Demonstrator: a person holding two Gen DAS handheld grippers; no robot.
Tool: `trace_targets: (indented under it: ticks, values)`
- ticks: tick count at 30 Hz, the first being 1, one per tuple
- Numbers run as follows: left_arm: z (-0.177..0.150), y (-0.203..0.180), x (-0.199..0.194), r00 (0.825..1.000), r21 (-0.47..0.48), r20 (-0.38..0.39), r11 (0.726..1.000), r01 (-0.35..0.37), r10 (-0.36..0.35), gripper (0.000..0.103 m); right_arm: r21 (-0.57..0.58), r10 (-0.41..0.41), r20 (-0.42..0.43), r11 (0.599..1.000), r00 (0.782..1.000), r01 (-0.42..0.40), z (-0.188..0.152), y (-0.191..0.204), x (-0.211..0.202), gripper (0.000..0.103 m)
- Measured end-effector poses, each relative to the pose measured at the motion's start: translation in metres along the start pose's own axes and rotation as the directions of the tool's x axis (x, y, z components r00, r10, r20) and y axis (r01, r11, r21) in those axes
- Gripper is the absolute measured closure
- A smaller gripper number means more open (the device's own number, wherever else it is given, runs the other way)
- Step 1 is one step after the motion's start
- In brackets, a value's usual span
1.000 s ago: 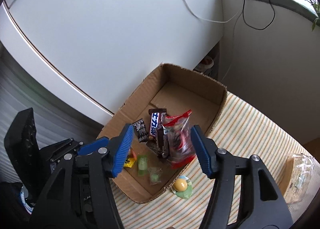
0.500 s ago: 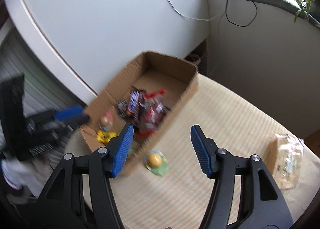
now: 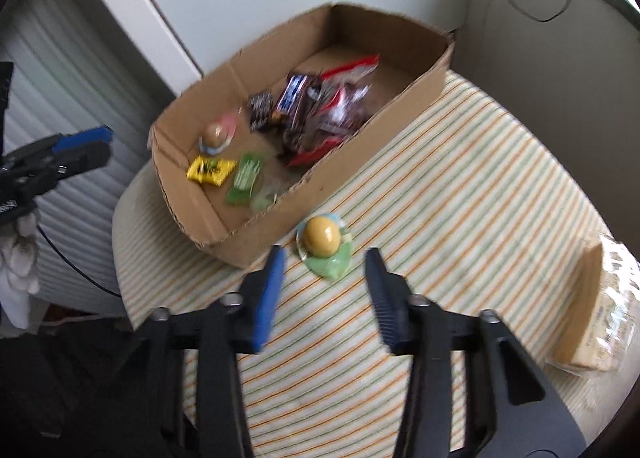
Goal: Organize snacks
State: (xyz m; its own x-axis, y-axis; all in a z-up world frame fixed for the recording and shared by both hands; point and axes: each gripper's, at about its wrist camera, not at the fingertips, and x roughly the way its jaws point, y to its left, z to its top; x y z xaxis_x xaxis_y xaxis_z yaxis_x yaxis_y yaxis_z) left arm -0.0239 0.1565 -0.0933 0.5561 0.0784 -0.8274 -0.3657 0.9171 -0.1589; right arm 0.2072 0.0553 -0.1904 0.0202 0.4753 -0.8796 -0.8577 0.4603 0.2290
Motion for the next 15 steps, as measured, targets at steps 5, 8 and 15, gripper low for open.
trace_targets:
  ticks: [5, 8, 15]
  values:
    - [-0.019, 0.011, -0.006, 1.0, -0.048, -0.029, 0.999, -0.009, 0.007, 0.064, -0.06, -0.005, -0.034, 0.998, 0.999, 0.003, 0.001, 0.008, 0.018, 0.068]
    - [-0.027, 0.018, -0.008, 0.999, -0.077, -0.042, 0.997, -0.019, 0.016, 0.064, -0.073, -0.014, -0.046, 0.997, 0.999, 0.01, 0.002, 0.01, 0.026, 0.074]
    - [-0.037, 0.021, -0.011, 0.998, -0.096, -0.06, 0.995, -0.028, 0.022, 0.064, -0.101, -0.051, -0.071, 0.994, 0.996, 0.044, 0.008, 0.01, 0.043, 0.076]
